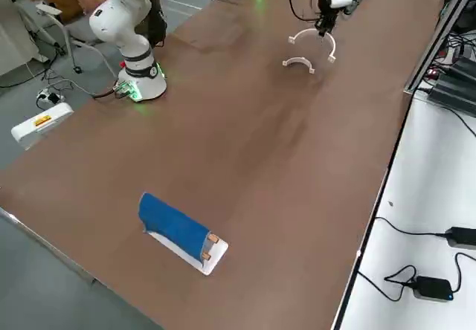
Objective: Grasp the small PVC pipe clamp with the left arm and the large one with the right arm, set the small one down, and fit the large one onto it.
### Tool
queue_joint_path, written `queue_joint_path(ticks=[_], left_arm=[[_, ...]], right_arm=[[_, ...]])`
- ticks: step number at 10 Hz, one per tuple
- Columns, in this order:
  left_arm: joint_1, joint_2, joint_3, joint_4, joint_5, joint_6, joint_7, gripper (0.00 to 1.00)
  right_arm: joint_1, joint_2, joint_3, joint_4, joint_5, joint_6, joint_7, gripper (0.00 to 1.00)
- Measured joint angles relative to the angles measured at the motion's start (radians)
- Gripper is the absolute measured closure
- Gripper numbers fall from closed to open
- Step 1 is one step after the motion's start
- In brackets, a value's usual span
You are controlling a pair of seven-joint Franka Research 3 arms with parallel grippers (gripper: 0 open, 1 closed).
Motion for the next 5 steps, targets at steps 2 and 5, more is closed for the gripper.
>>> queue_joint_path(ticks=[2,5], left_arm=[[0.11,-0.097,-0.001,-0.051,0.0,-0.092,0.12,0.05],[0.27,-0.256,-0.004,-0.135,-0.001,-0.156,0.238,0.05]], right_arm=[[0.044,0.038,0.002,0.001,-0.014,0.047,0.045,0.91],[0.166,0.143,0.005,0.002,-0.173,0.164,0.241,0.91]])
